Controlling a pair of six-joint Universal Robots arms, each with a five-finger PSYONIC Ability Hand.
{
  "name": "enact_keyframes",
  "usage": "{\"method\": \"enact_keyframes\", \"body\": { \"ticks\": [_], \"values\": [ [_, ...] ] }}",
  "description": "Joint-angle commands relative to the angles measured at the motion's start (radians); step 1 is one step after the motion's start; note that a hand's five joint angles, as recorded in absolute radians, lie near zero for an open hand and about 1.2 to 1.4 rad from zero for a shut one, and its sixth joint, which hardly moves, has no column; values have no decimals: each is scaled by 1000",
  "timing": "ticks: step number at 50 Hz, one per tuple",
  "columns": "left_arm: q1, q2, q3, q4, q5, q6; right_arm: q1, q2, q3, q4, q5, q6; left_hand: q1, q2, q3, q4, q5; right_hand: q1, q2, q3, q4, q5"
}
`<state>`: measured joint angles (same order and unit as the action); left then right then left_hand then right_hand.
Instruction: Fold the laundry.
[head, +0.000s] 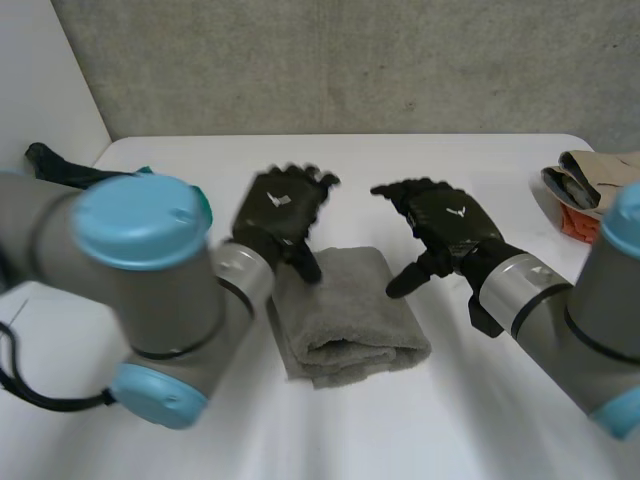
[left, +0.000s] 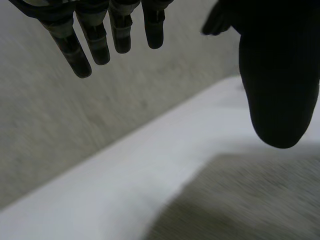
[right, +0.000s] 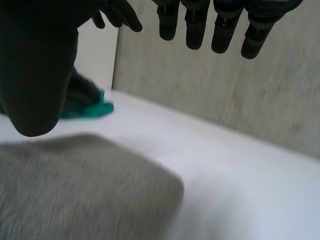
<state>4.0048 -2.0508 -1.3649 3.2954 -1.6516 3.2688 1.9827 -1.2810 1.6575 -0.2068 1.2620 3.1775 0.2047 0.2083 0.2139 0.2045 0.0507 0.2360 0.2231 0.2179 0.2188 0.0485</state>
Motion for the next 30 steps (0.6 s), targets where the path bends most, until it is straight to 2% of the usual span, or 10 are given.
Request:
{"method": "enact_keyframes", "body": {
  "ticks": [1,5,11,16,19,23,27,30],
  "values": [
    [-78,-170,78,-83,-134,3,7,225,-214,219,-4,-112,-6,-9,-15,-6,-26,-61,-49,-43,-44,-48],
    [-79,-178,44,-94,-171,12,11,313,-265,260,-19,-139,-15,-18,-24,-14,-35,-61,-49,-43,-44,-48],
    [-66,-183,-3,-157,-172,23,34,394,-285,268,-12,-217,-9,-12,-18,-9,-29,-61,-49,-43,-44,-48],
    [-37,-184,-16,-200,-168,67,39,391,-277,268,20,-358,6,2,-3,6,-15,-51,-38,-33,-34,-38],
    [-30,-172,-16,-203,-160,94,44,344,-259,262,59,-424,3,-1,-6,3,-18,-28,-15,-10,-11,-15],
    [-29,-131,4,-194,-123,132,53,255,-213,239,102,-455,3,-1,-6,3,-18,-28,-15,-10,-11,-15],
    [-7,-40,36,-189,-31,143,96,169,-125,132,103,-455,0,-4,-9,0,-21,-28,-15,-10,-11,-15],
    [31,6,69,-186,85,144,129,97,-17,29,97,-455,6,2,-3,6,-15,-28,-15,-10,-11,-15]
  ]
}}
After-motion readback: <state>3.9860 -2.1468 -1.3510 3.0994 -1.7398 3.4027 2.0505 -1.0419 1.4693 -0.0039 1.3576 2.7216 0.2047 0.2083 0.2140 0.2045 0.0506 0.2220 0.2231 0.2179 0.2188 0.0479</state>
